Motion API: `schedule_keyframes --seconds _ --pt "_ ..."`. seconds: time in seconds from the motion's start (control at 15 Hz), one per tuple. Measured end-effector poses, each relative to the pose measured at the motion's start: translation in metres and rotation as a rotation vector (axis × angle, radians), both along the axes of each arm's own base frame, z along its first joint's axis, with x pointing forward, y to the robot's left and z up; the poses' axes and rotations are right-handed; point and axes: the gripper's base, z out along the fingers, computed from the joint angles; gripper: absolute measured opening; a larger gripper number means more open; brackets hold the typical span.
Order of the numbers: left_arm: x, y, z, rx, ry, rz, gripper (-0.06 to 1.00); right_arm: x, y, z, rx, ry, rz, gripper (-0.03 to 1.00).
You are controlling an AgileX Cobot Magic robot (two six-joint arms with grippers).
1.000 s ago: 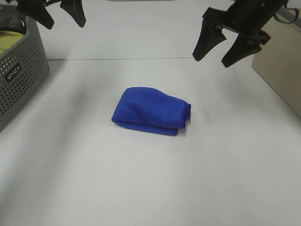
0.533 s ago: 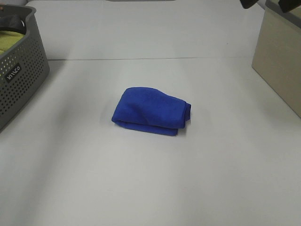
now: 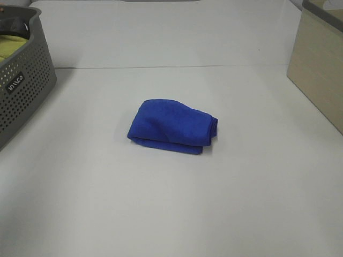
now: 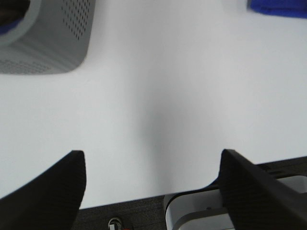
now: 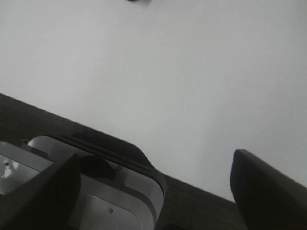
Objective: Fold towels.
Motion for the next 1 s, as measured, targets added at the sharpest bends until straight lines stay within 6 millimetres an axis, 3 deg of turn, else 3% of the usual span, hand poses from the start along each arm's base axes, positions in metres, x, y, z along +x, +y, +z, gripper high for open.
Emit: schedule_keyframes --seconds 0.27,0.47,0.73,1.0 --pt "-0.063 0.014 -0.034 -0.026 -0.086 -0.01 0.73 -0.058 -0.015 -0.038 -0.058 -0.051 -0.006 0.82" --pt "-0.095 0.02 -0.062 -0.039 -0.274 -0.086 0.73 -0.097 -0.024 -0.064 -0.081 -0.166 -0.015 0.82" --pt "-0.1 0.016 -0.06 -0.046 -0.33 -0.164 0.73 -0.103 -0.025 -0.065 -0.083 -0.306 0.021 0.82" --pt "-0.101 0.016 -0.06 -0.051 -0.331 -0.173 0.73 -0.102 -0.024 -0.069 -0.071 -0.309 0.023 0.82"
